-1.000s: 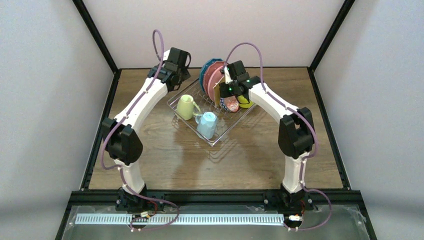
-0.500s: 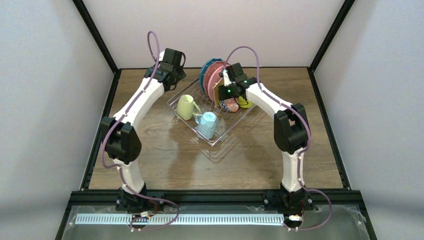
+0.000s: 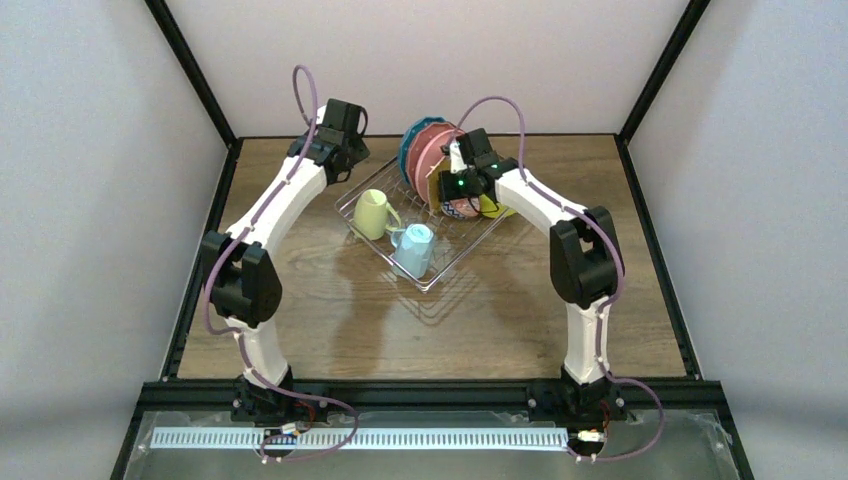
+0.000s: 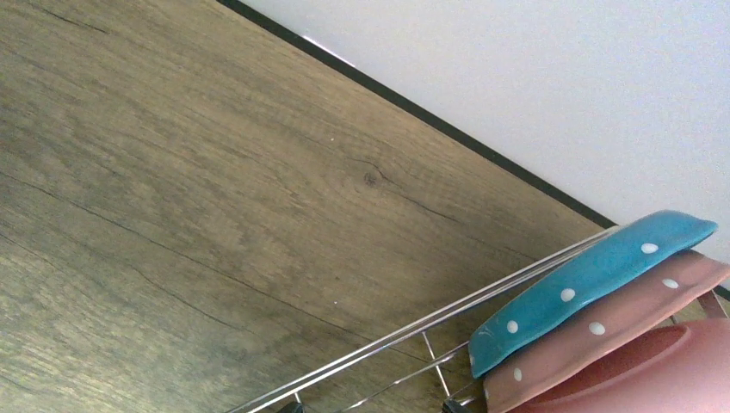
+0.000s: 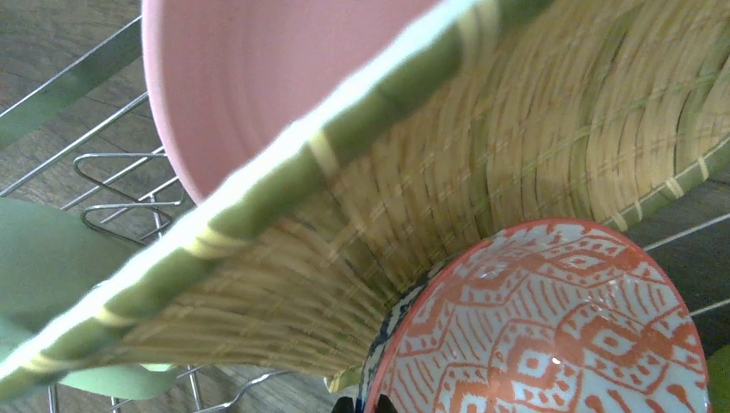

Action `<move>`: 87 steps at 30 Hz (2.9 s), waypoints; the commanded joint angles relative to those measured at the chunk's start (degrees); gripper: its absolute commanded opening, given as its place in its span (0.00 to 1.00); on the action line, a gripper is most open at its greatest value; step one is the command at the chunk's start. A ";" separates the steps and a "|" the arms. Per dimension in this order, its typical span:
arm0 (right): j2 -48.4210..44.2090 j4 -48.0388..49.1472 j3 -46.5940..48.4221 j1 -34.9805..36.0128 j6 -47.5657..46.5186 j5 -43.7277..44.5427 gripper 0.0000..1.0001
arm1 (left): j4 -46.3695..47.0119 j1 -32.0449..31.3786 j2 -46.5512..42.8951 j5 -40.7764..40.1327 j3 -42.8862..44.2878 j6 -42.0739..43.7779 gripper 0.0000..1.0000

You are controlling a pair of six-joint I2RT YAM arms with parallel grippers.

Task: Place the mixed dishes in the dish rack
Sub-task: Grab the bowl from the dish rack, then turn the bowl upside down over the dish rack.

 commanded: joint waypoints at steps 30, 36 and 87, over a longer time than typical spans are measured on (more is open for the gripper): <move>-16.21 65.48 -41.92 -18.75 48.66 -24.86 0.01 | -0.60 0.30 5.30 1.44 2.25 2.07 0.92; -12.53 74.43 -40.86 -18.70 56.42 -26.15 0.01 | -0.86 0.33 6.47 1.04 2.89 2.49 0.92; -1.09 57.23 -22.76 -18.75 52.80 -15.09 0.02 | -2.53 0.33 17.83 3.21 14.89 4.20 0.91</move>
